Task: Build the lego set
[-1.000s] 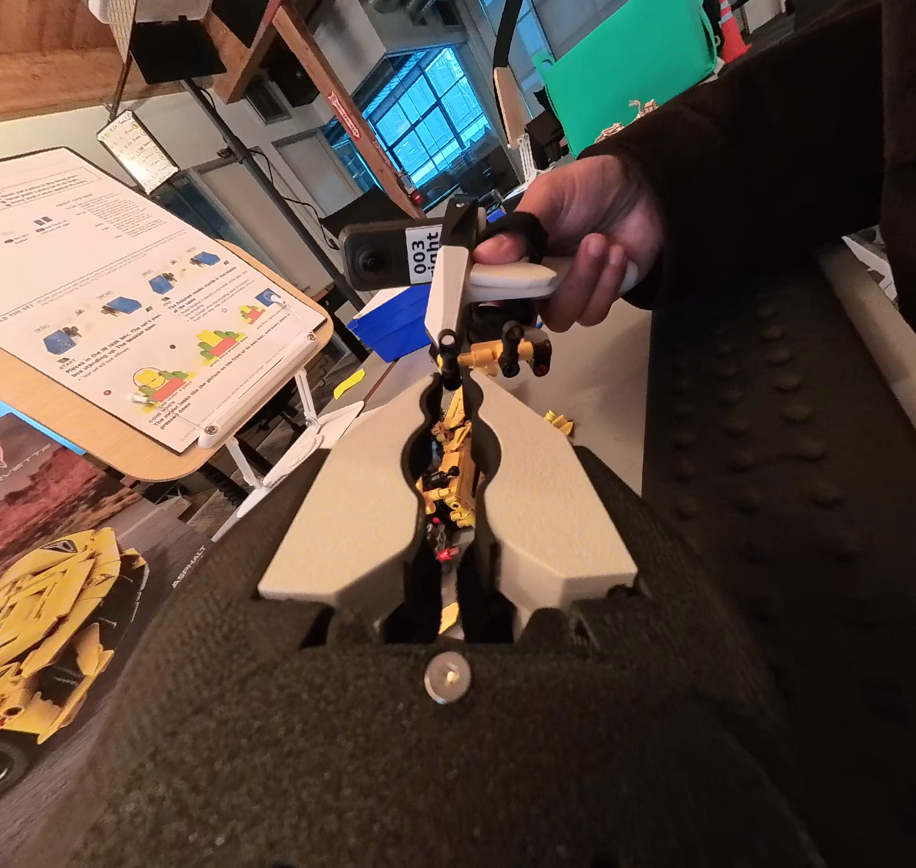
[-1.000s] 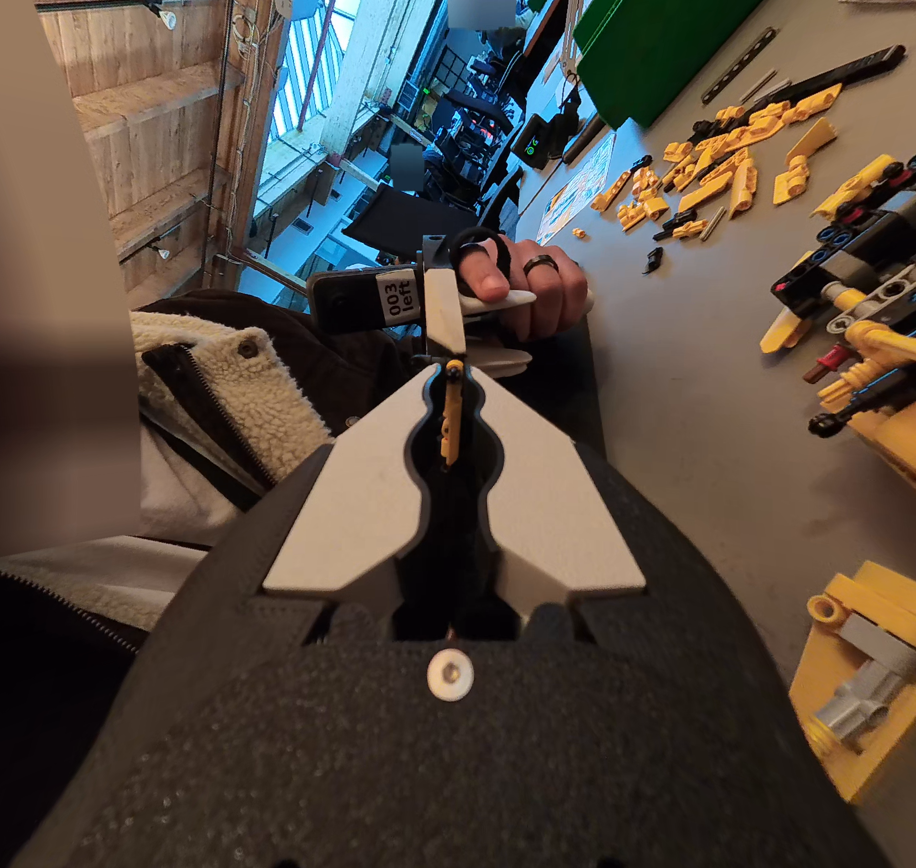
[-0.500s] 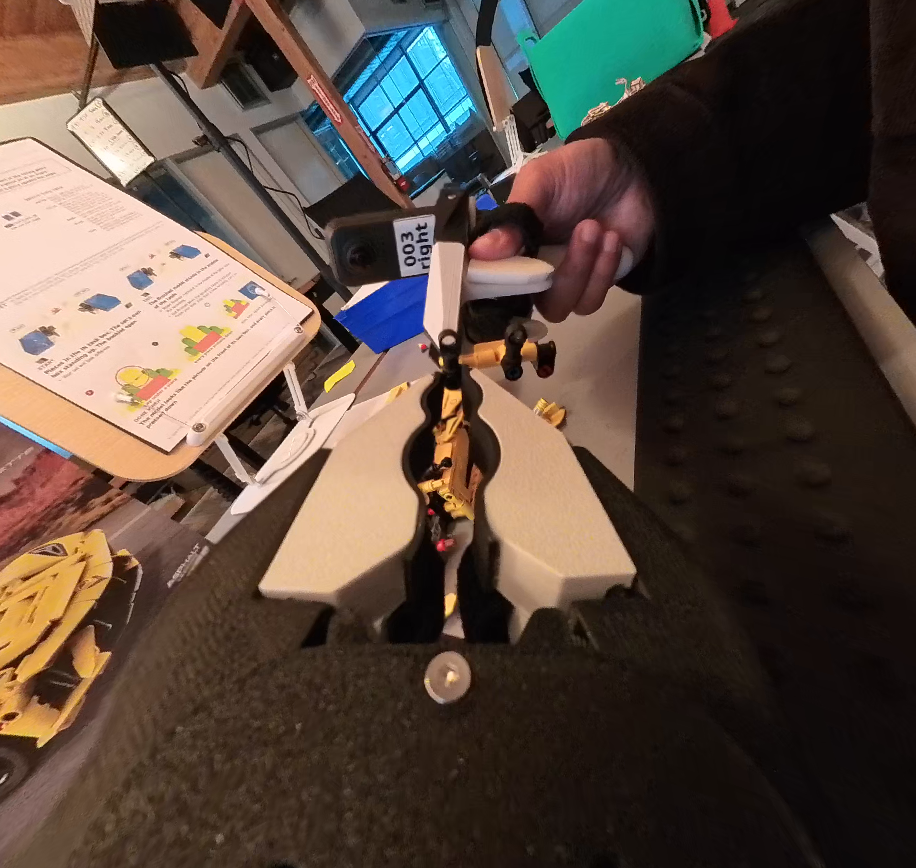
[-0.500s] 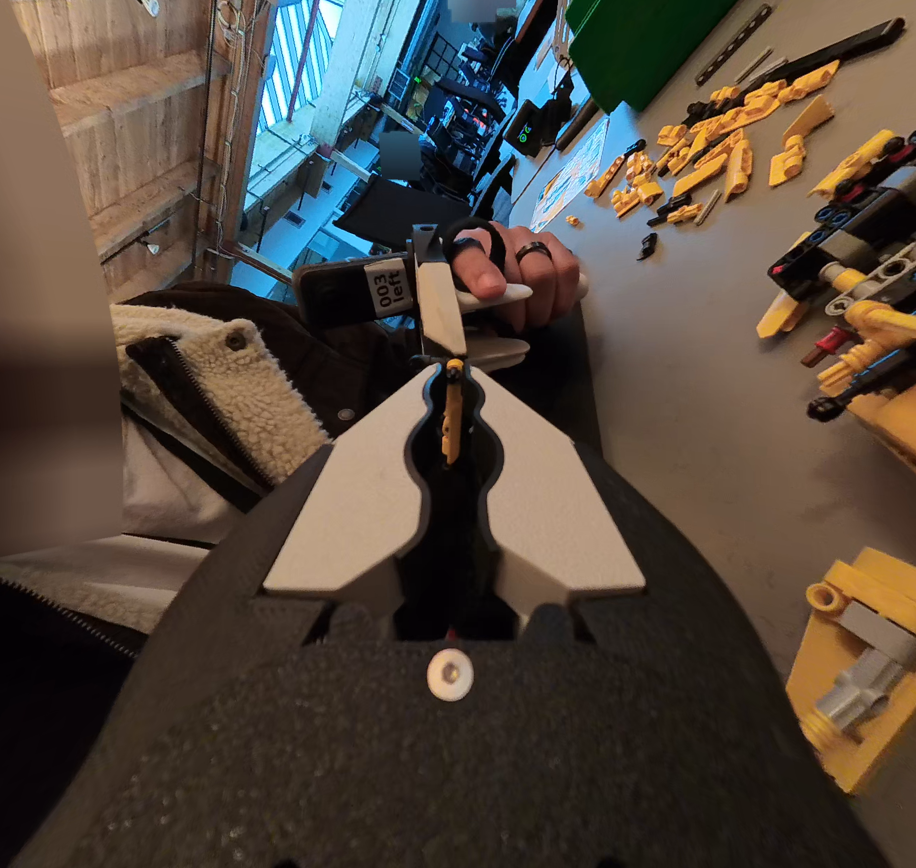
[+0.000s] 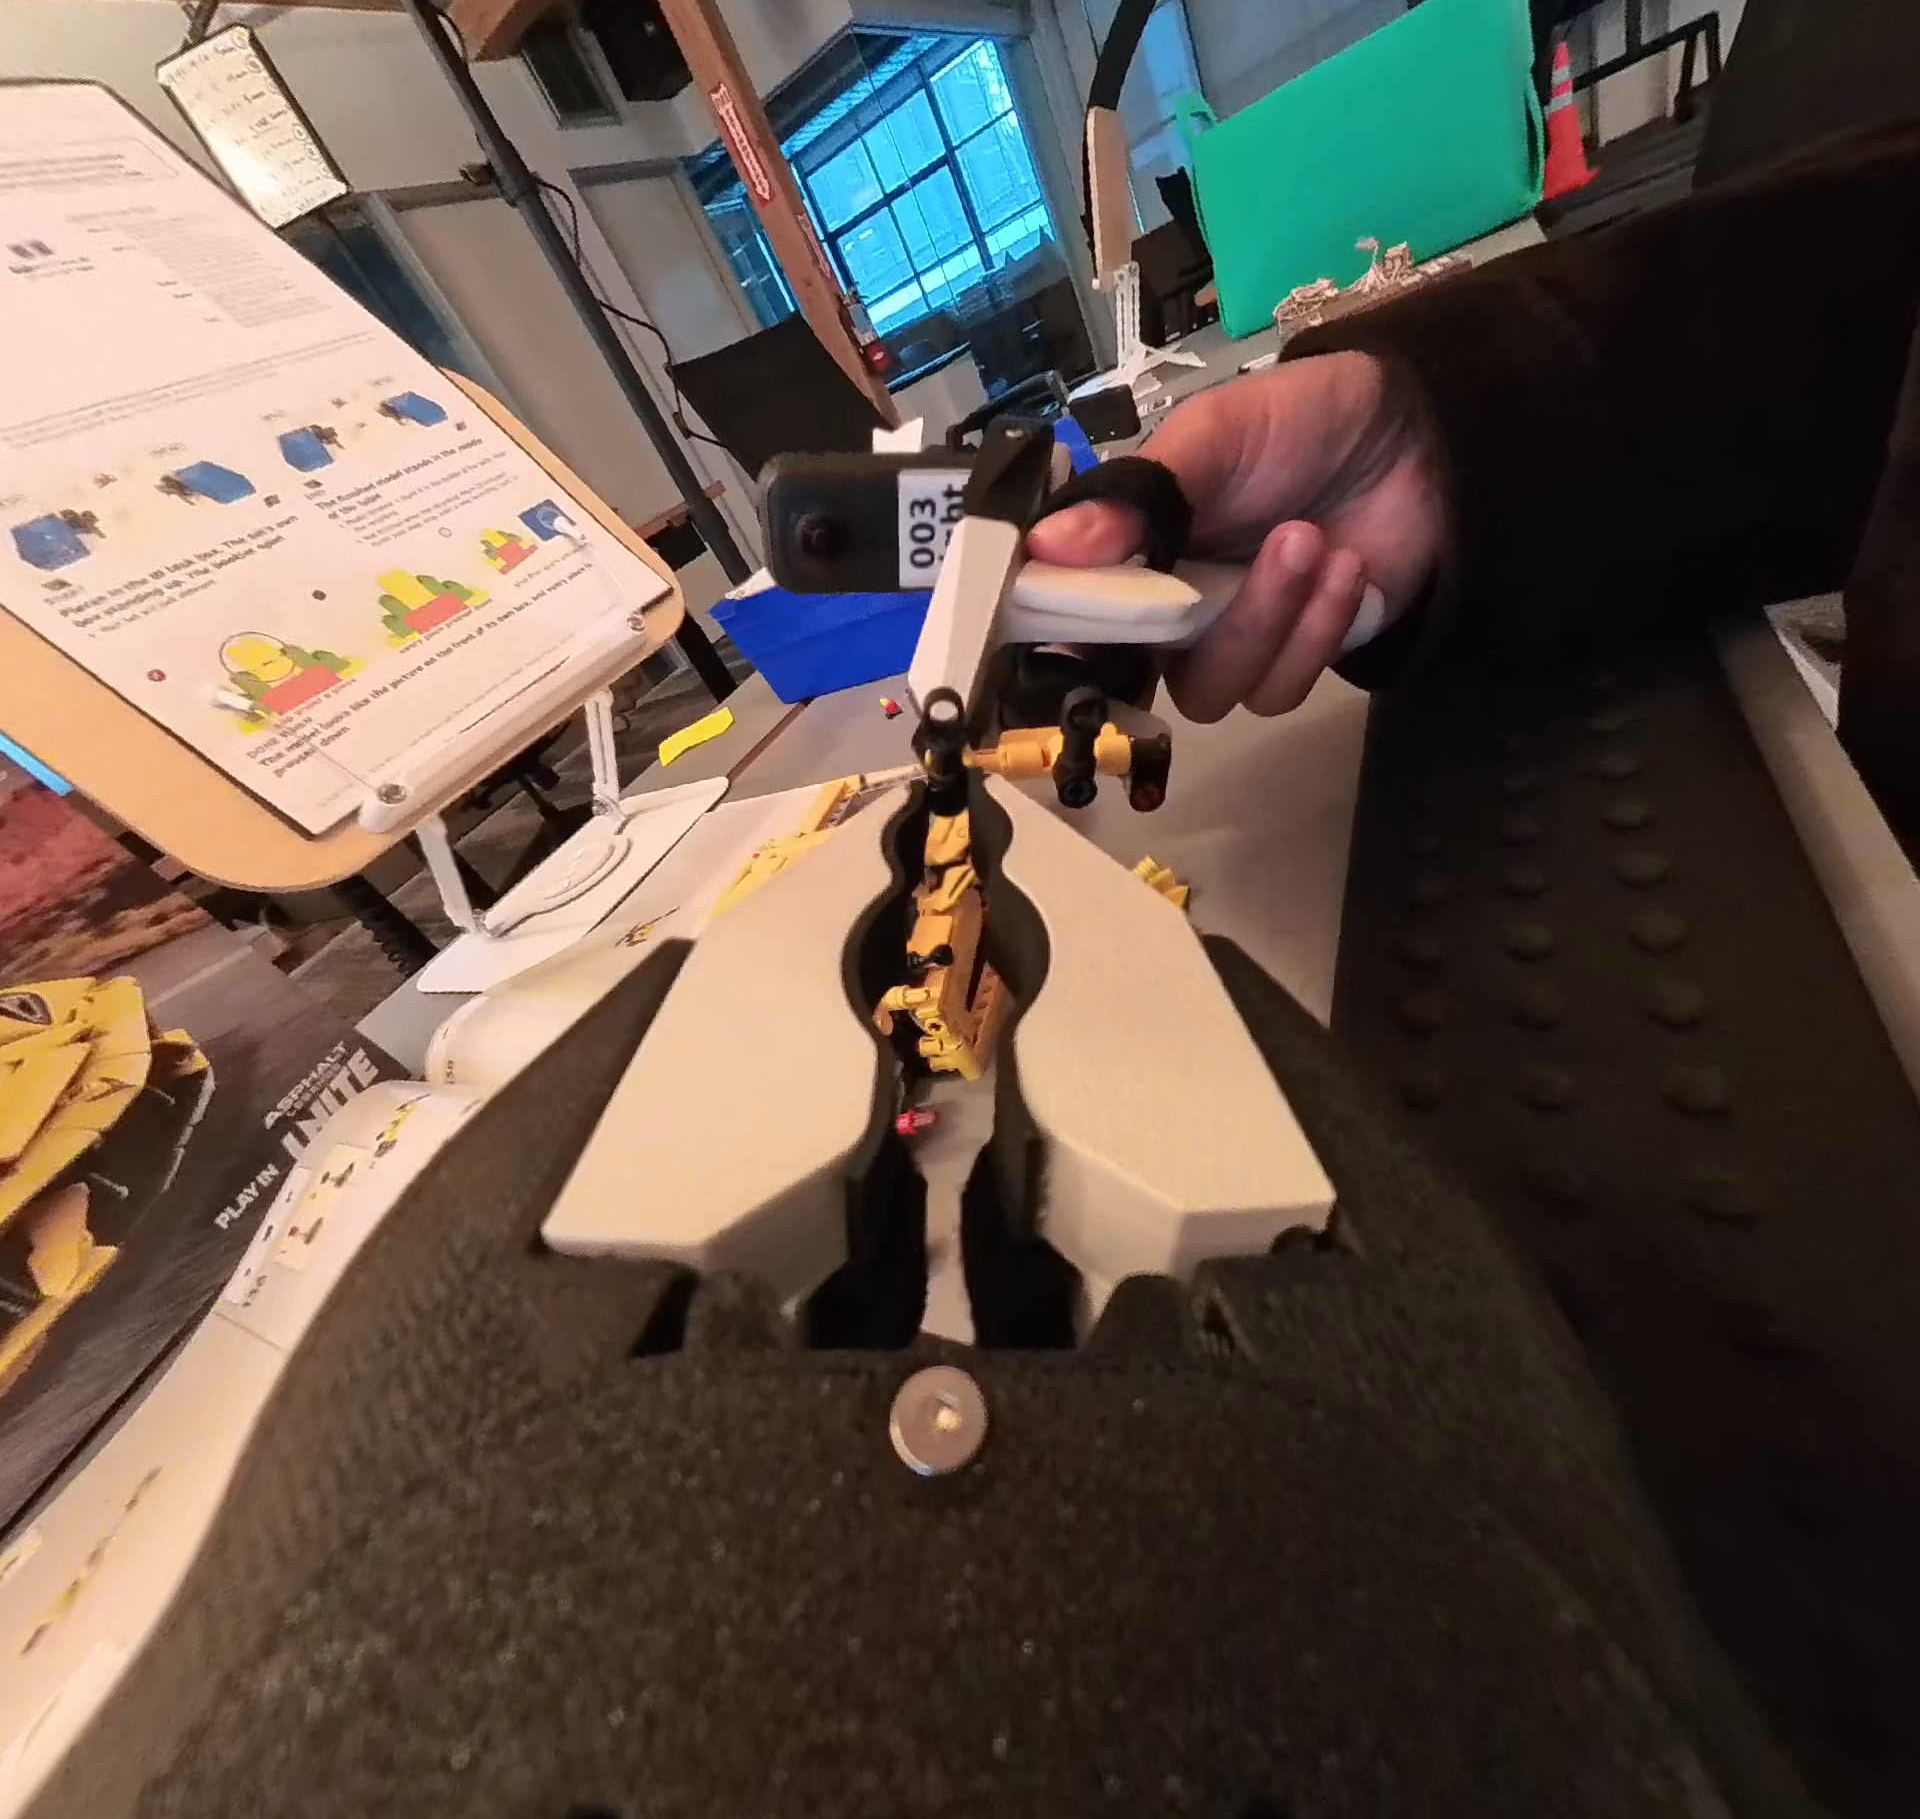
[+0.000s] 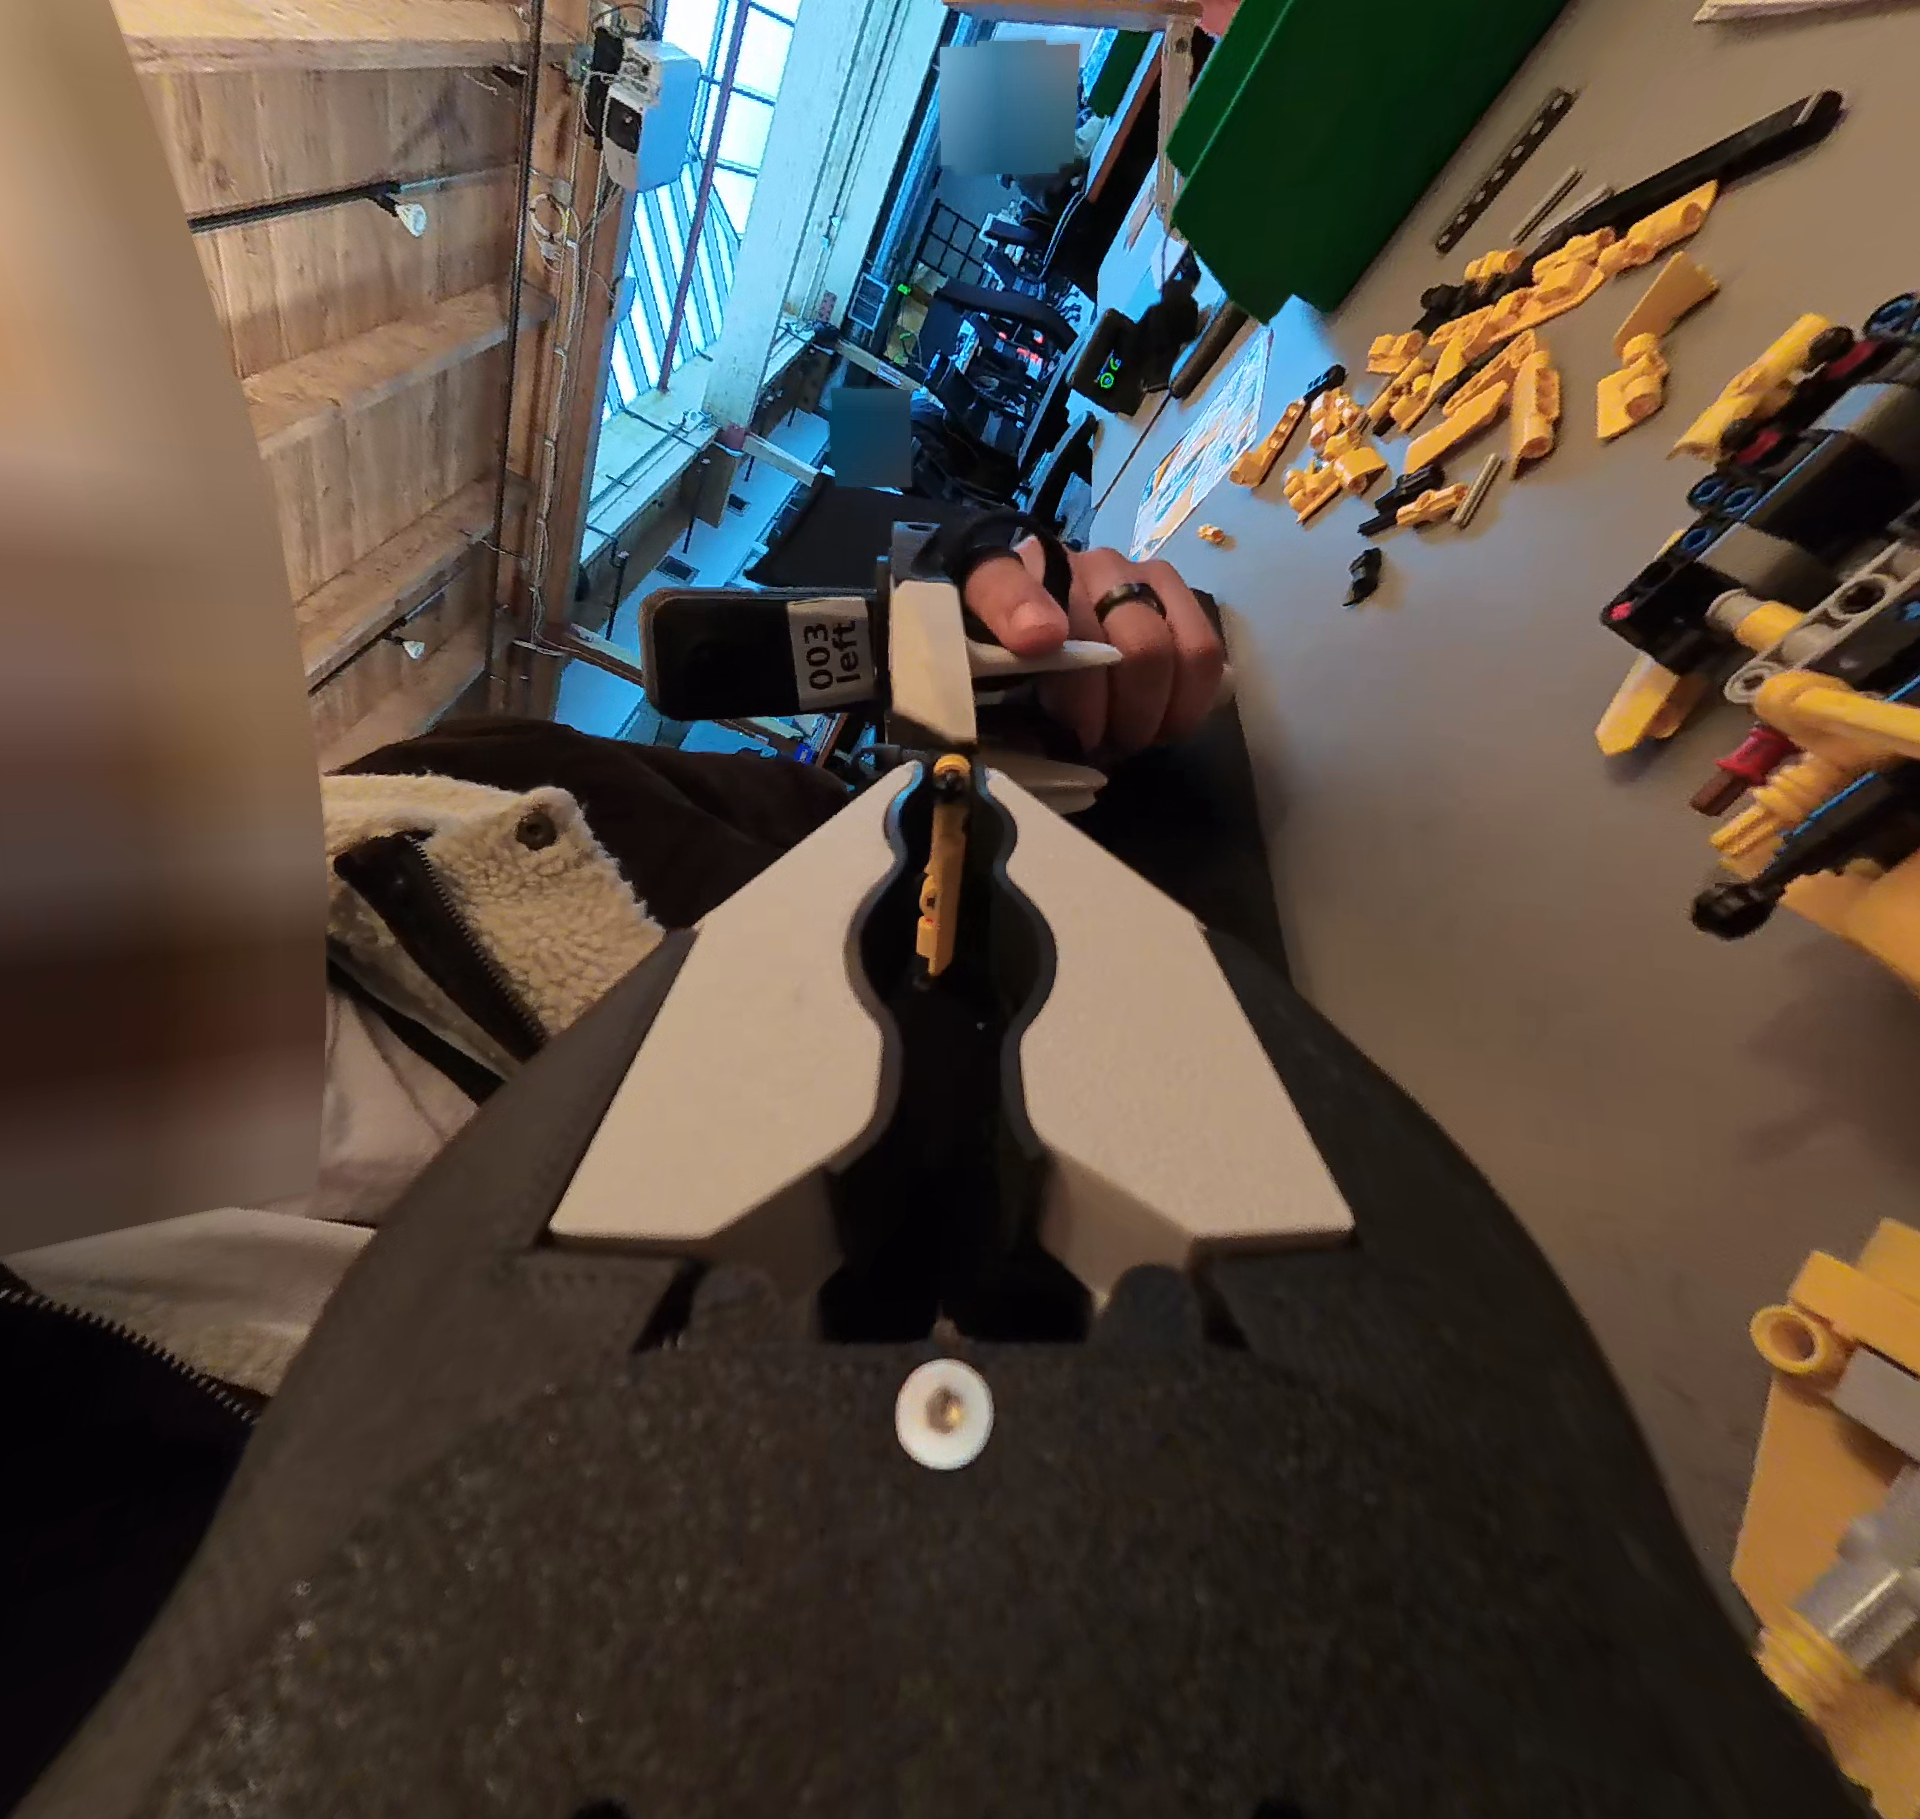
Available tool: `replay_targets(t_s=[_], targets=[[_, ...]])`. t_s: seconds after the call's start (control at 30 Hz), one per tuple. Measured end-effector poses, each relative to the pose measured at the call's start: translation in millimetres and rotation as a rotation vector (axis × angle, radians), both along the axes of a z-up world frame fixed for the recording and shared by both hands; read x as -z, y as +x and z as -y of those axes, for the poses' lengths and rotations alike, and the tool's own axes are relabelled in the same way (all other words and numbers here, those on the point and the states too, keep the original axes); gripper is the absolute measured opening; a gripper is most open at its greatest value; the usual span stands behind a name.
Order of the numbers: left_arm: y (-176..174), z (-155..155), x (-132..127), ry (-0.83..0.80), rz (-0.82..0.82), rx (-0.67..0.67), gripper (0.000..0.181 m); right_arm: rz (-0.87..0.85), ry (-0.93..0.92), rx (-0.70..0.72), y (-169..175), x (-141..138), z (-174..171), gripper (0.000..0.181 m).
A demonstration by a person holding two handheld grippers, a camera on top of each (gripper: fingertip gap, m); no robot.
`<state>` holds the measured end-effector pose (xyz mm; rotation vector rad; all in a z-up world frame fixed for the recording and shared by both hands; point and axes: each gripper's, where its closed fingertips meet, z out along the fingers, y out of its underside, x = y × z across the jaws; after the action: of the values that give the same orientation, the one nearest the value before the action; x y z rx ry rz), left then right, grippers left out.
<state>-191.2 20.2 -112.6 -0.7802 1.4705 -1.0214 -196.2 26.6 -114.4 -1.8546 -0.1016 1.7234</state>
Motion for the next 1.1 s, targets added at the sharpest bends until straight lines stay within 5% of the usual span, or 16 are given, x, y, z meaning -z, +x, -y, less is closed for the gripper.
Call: replay_targets(t_s=[0.63, 1.1], targets=[[2, -11, 0, -0.136, -0.028, -0.016, 0.015, -0.184, -0.021, 0.241, 28, -8, -31, 0.005], [2, -9, 0, -0.127, -0.022, -0.008, 0.011, -0.135, -0.030, 0.211, 11, 0, -31, 0.005]])
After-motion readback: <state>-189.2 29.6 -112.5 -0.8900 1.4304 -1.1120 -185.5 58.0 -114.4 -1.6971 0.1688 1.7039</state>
